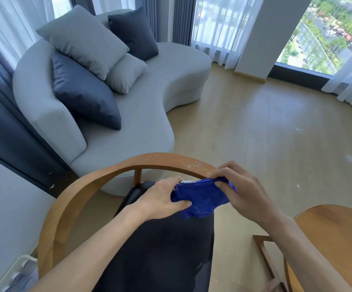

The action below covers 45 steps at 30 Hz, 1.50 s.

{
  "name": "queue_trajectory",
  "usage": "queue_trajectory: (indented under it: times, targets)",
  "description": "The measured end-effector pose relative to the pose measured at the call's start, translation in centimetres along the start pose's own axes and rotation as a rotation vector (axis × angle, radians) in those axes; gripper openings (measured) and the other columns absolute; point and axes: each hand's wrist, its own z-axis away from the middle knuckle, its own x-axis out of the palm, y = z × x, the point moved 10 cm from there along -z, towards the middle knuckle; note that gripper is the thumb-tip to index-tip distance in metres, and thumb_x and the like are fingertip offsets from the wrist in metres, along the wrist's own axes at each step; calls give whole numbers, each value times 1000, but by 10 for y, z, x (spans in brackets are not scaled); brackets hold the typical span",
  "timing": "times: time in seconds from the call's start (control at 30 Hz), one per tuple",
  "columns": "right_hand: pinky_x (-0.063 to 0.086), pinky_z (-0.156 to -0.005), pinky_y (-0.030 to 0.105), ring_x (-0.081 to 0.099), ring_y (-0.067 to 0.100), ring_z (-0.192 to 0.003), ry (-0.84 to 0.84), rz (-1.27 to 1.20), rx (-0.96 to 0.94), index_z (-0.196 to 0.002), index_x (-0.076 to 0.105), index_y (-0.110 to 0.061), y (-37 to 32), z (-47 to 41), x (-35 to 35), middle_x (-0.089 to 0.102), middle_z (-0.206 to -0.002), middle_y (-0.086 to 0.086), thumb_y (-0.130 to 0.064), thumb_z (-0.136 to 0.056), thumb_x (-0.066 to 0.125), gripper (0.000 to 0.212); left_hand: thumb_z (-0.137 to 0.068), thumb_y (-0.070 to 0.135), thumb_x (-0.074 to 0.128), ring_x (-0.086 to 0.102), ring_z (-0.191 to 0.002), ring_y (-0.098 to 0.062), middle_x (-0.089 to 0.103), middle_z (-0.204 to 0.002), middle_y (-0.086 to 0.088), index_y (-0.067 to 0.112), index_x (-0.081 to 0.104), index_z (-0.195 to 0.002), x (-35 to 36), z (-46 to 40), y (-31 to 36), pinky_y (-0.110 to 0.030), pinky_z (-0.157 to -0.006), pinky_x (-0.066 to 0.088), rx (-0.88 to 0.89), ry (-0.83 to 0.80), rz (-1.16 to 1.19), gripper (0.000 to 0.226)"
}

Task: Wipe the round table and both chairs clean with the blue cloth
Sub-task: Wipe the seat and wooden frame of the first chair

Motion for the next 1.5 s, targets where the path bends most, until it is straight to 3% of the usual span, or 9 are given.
queue_trajectory:
  times: [0.17, 0.33, 0.43, 0.6, 0.77, 0.9, 1.07, 1.3, 1.5]
  targets:
    - [42, -72, 12, 52, 4, -85, 5, 45, 95, -100, 67, -12, 15, 7, -1, 56, -97, -7, 2, -89, 60, 20, -94, 41, 54, 60, -80, -8, 62, -85, 14, 32, 54, -92, -9, 0, 10, -31, -72, 52, 2, 20, -172, 8]
    - [34, -69, 9, 48, 6, -78, 50, 99, 232, -110, 65, -12, 19, 18, 11, 52, -96, -7, -5, -88, 63, 23, -97, 35, 45, 58, -79, -14, 61, -86, 8, 26, 50, -92, -31, -7, 16, -30, -67, 45, -74, 165, -297, 12]
    - [32, -70, 10, 45, 6, -77, 24, 54, 266, -116, 62, -13, 2, 27, 41, 46, -95, -4, -8, -89, 62, 28, -93, 23, 48, 62, -78, -22, 63, -83, -2, 20, 51, -87, -32, -6, 5, -40, -69, 55, -263, 221, -7, 7]
    - [36, -70, 8, 47, 5, -86, -38, 10, 362, -123, 54, -17, -6, 36, 74, 37, -105, -8, -17, -96, 52, 27, -92, 8, 45, 69, -84, -24, 66, -99, -9, 20, 54, -103, -7, 3, -5, -37, -63, 61, -502, 148, 546, 19]
    - [43, -92, 21, 45, 9, -106, -96, 81, 487, -128, 39, -23, 2, 37, 86, 38, -121, -9, -45, -87, 60, 51, -93, 2, 43, 69, -77, -27, 65, -97, -16, 10, 52, -108, 6, 6, 2, -34, -56, 58, -571, 128, 811, 19]
    - [35, -88, 25, 48, 13, -105, -59, 301, 498, -134, 34, -24, 13, 33, 80, 51, -119, -8, -40, -88, 58, 54, -90, 6, 45, 73, -76, -29, 69, -93, -21, 4, 56, -110, 16, 8, 10, -35, -62, 59, -593, 27, 945, 23]
    - [28, -77, 26, 50, 13, -92, -79, 257, 470, -122, 46, -26, 40, 37, 78, 55, -102, -11, -19, -85, 58, 39, -94, 24, 46, 72, -89, -21, 75, -91, -8, 15, 62, -113, 7, 18, -17, -37, -86, 56, -585, -106, 631, 26]
    - [33, -88, 28, 49, 14, -96, -294, 346, 371, -111, 52, -27, 67, 51, 138, 59, -103, -9, -13, -87, 49, 28, -97, 23, 45, 70, -81, -21, 70, -90, -5, 15, 60, -104, -28, 58, -124, -31, -69, 57, -752, 121, 331, 18]
    - [42, -69, 37, 57, 31, -78, -83, 502, 120, -84, 65, -10, 61, 51, 189, 63, -88, 7, 12, -59, 64, 34, -95, 21, 46, 66, -75, -16, 68, -88, -2, 15, 61, -96, -24, 74, -181, -31, -72, 56, -769, 167, 173, 16]
